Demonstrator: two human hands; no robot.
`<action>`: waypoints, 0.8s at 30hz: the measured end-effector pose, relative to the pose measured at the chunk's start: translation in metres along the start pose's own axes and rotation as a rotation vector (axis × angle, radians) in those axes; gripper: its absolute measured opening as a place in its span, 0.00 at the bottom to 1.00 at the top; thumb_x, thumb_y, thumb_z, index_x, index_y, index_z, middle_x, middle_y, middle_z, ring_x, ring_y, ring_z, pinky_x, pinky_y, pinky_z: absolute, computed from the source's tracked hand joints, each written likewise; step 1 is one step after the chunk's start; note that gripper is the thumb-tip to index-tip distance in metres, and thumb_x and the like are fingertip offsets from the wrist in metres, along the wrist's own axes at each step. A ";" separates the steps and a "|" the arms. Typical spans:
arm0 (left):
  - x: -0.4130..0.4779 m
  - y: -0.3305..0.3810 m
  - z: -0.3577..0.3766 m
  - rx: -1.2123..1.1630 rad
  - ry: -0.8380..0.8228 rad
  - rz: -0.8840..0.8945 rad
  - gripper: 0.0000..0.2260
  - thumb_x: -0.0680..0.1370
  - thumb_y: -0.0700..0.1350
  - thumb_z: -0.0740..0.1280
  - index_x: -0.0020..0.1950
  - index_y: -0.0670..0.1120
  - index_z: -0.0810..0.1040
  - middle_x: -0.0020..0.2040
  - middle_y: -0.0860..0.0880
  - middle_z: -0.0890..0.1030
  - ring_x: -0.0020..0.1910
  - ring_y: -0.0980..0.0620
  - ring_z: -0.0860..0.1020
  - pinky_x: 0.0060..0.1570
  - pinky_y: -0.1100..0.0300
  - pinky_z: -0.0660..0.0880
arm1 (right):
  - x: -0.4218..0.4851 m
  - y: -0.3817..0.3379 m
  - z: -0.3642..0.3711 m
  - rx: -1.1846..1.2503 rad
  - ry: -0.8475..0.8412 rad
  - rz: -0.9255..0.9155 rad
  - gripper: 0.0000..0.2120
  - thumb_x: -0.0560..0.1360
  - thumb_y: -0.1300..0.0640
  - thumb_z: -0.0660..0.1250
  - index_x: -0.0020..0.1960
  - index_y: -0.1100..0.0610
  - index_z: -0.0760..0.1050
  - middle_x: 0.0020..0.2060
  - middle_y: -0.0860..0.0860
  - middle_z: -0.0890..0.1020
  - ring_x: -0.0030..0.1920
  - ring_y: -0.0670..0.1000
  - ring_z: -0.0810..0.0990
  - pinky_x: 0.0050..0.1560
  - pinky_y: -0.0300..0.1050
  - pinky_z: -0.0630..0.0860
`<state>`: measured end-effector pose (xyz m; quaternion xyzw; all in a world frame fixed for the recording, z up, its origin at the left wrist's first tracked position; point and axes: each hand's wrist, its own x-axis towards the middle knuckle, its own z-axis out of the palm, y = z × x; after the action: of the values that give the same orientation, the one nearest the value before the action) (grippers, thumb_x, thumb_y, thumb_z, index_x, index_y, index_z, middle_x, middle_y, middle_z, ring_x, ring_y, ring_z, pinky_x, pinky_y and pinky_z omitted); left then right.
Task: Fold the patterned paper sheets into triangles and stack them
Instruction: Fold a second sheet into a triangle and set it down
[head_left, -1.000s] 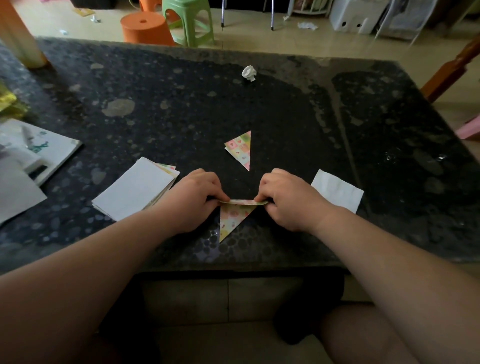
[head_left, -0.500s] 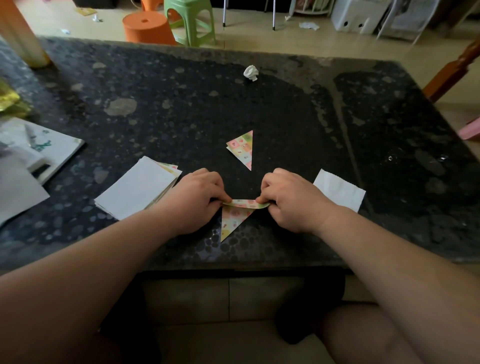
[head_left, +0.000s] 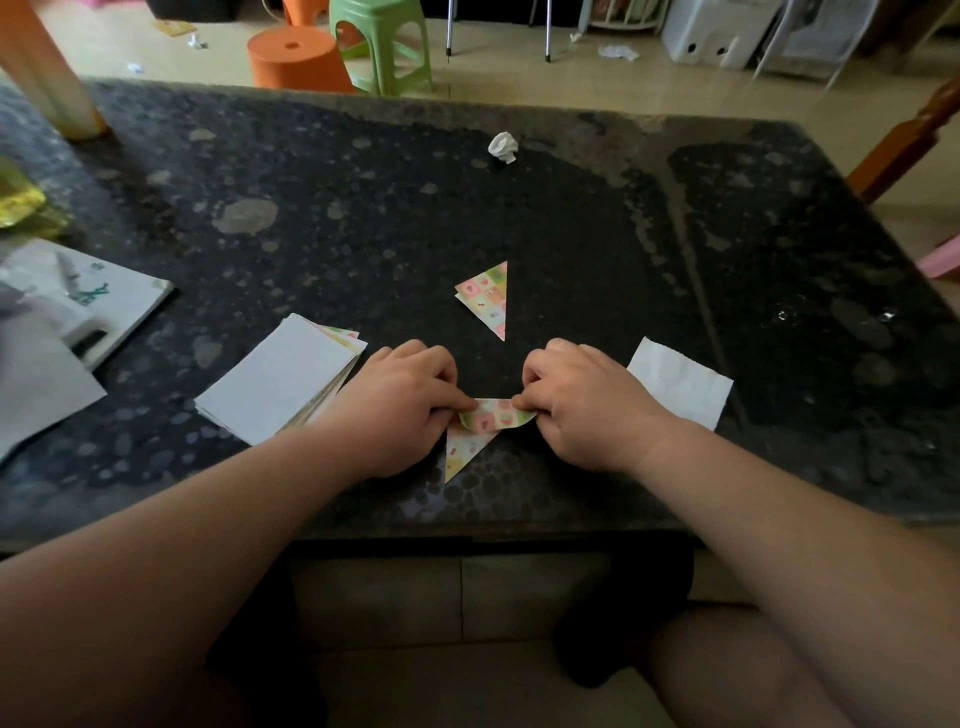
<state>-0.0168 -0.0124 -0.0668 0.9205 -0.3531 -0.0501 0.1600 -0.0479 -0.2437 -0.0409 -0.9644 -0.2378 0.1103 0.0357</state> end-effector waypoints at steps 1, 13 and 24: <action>-0.001 0.000 0.002 0.005 0.016 0.004 0.14 0.81 0.49 0.62 0.61 0.59 0.84 0.54 0.57 0.74 0.55 0.53 0.70 0.59 0.50 0.70 | 0.000 0.000 0.000 0.003 0.001 0.004 0.19 0.83 0.53 0.59 0.72 0.45 0.77 0.58 0.45 0.74 0.60 0.48 0.69 0.60 0.44 0.67; -0.002 0.008 0.002 0.098 -0.093 -0.058 0.18 0.84 0.50 0.58 0.70 0.65 0.76 0.69 0.58 0.68 0.69 0.53 0.63 0.67 0.54 0.59 | -0.001 -0.013 0.002 -0.089 0.013 0.013 0.21 0.84 0.53 0.56 0.75 0.42 0.71 0.57 0.48 0.72 0.58 0.52 0.68 0.58 0.50 0.68; -0.019 0.011 -0.008 0.100 -0.122 -0.243 0.16 0.83 0.61 0.58 0.71 0.68 0.73 0.81 0.57 0.58 0.79 0.53 0.53 0.77 0.48 0.51 | -0.015 -0.004 -0.004 -0.070 -0.042 0.197 0.21 0.84 0.48 0.56 0.76 0.39 0.69 0.51 0.43 0.67 0.52 0.46 0.62 0.56 0.47 0.63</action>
<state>-0.0362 -0.0058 -0.0561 0.9585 -0.2502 -0.1071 0.0848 -0.0613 -0.2470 -0.0334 -0.9812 -0.1462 0.1250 -0.0142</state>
